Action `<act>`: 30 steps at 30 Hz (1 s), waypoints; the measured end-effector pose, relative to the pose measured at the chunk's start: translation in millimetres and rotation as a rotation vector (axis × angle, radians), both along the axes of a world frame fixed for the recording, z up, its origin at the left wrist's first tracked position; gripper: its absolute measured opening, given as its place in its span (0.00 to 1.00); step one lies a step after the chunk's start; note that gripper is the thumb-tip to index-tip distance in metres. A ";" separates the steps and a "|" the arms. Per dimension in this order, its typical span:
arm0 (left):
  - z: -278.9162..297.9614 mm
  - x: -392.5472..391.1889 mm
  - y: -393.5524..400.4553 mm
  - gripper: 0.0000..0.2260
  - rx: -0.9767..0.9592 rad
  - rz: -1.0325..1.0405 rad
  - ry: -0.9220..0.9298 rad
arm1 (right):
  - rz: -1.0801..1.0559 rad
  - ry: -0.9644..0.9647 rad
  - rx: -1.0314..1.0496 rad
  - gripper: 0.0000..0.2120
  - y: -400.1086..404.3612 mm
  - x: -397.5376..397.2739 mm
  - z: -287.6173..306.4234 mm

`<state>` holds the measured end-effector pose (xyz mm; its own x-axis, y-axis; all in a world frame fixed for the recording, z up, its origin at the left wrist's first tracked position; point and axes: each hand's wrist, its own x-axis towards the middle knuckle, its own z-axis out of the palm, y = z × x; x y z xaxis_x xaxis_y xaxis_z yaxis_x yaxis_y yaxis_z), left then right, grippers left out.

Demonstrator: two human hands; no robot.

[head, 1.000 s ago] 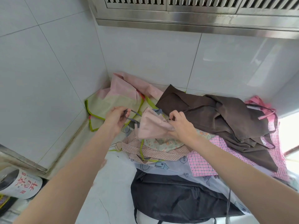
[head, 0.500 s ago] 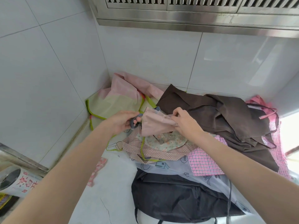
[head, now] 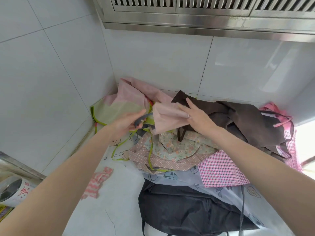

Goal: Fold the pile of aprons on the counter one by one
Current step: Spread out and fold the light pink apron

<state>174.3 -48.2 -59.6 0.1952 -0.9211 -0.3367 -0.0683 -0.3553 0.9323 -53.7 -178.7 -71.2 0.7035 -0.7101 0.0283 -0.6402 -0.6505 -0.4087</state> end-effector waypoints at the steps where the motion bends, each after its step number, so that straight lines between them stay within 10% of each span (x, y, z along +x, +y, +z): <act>1: 0.8 -0.9 1.2 0.16 0.026 -0.045 -0.048 | -0.003 -0.002 -0.037 0.27 -2.5 2.7 11.9; 4: -0.8 -11.7 2.7 0.17 0.096 0.042 -0.016 | 0.029 -0.027 -0.131 0.24 -9.7 13.4 32.8; 8: -7.8 -18.1 -2.3 0.31 0.229 0.233 0.825 | 0.049 -0.001 -0.404 0.24 0.7 27.8 38.5; 13: -22.2 -22.8 -11.7 0.31 0.048 0.222 1.218 | 0.235 0.114 -0.698 0.20 19.7 29.5 25.0; 20: -46.0 -15.8 -19.2 0.04 -0.189 0.543 0.577 | 0.390 0.198 -0.718 0.28 22.3 9.0 -3.1; 30: -158.2 -28.9 28.6 0.14 0.158 0.102 -0.345 | 0.614 0.646 0.009 0.28 73.7 -28.3 -110.6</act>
<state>145.4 -19.5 -217.7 0.4096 -0.8333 -0.3714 -0.3253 -0.5137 0.7939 -82.0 -105.1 -181.9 0.8369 -0.2008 -0.5093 -0.2870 -0.9531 -0.0959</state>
